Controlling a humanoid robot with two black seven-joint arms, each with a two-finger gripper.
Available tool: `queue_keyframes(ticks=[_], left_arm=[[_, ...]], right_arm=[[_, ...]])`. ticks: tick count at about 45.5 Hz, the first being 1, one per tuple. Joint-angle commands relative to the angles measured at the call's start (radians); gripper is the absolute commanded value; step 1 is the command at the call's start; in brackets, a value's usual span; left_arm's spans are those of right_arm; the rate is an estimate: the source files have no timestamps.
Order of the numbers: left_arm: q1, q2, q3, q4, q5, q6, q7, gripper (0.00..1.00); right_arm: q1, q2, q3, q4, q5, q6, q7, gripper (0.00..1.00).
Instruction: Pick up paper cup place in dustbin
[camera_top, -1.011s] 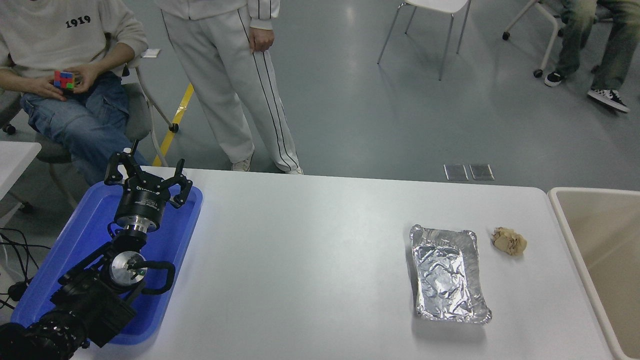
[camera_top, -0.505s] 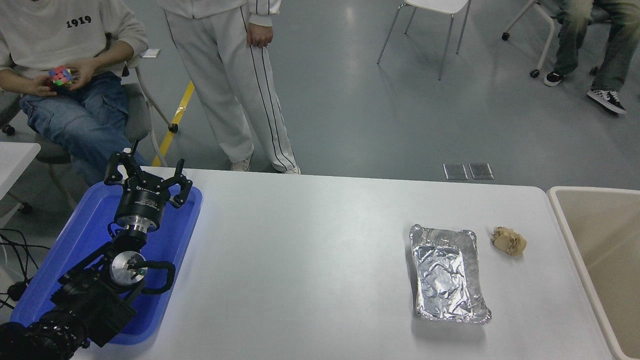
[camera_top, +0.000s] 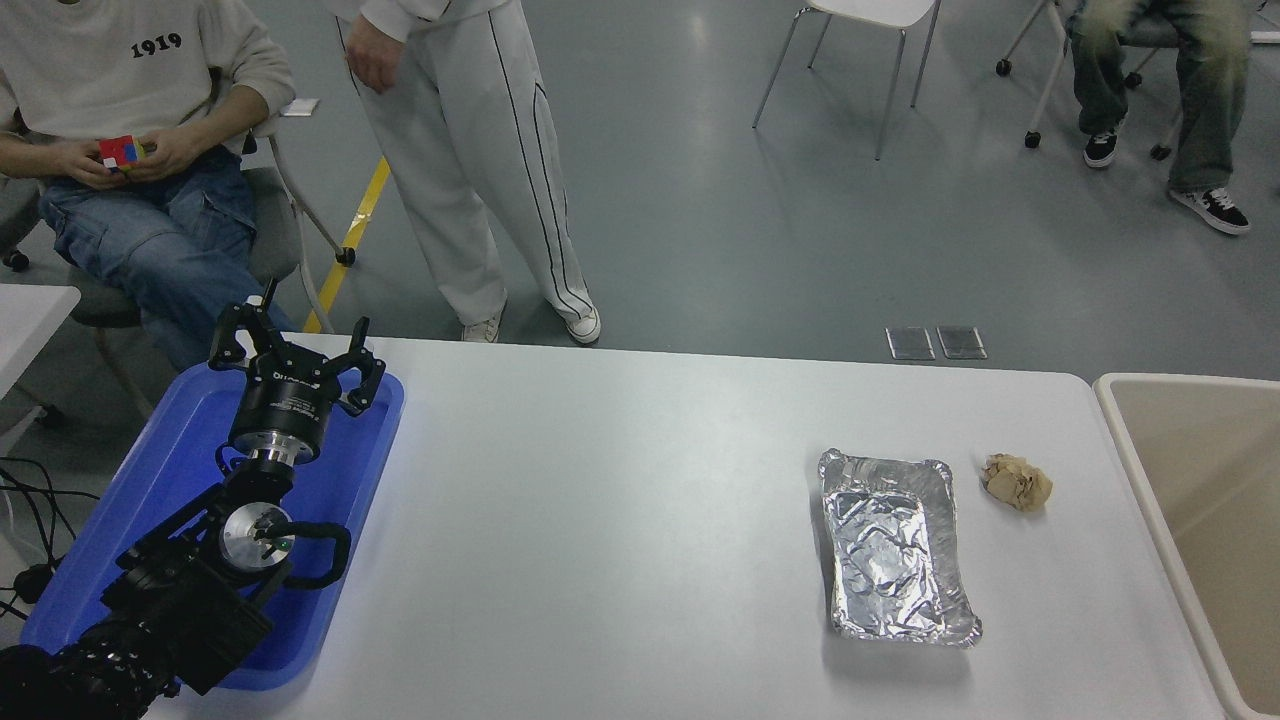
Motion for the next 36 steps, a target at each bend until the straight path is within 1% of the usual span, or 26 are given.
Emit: queue_keyframes(ticks=[1, 3, 4, 5, 22, 25, 34, 36], left_arm=[[0.0, -0.001, 0.0, 0.001, 0.0, 0.0, 0.0, 1.0], [0.0, -0.001, 0.0, 0.001, 0.0, 0.0, 0.0, 1.0], [0.0, -0.001, 0.0, -0.001, 0.0, 0.001, 0.0, 1.0], [0.0, -0.001, 0.0, 0.0, 0.0, 0.0, 0.0, 1.0], [0.0, -0.001, 0.0, -0.001, 0.0, 0.0, 0.0, 1.0], [0.0, -0.001, 0.0, -0.001, 0.0, 0.0, 0.0, 1.0], [0.0, -0.001, 0.0, -0.001, 0.0, 0.0, 0.0, 1.0], [0.0, 0.001, 0.0, -0.001, 0.0, 0.0, 0.0, 1.0]], right_arm=[[-0.003, 0.003, 0.002, -0.007, 0.005, -0.082, -0.005, 0.65], [-0.003, 0.004, 0.003, -0.015, 0.007, -0.117, -0.005, 0.81], [-0.001, 0.006, 0.003, -0.015, 0.007, -0.134, -0.005, 0.86], [-0.003, 0.006, 0.003, -0.015, 0.007, -0.148, -0.005, 0.89], [0.011, 0.004, 0.008, -0.012, 0.007, -0.163, -0.003, 0.9], [0.011, 0.004, 0.023, -0.012, 0.007, -0.163, -0.005, 0.92], [0.013, 0.004, 0.068, -0.003, 0.005, -0.162, -0.003, 0.93], [0.016, 0.003, 0.074, 0.001, 0.005, -0.162, -0.003, 0.95]])
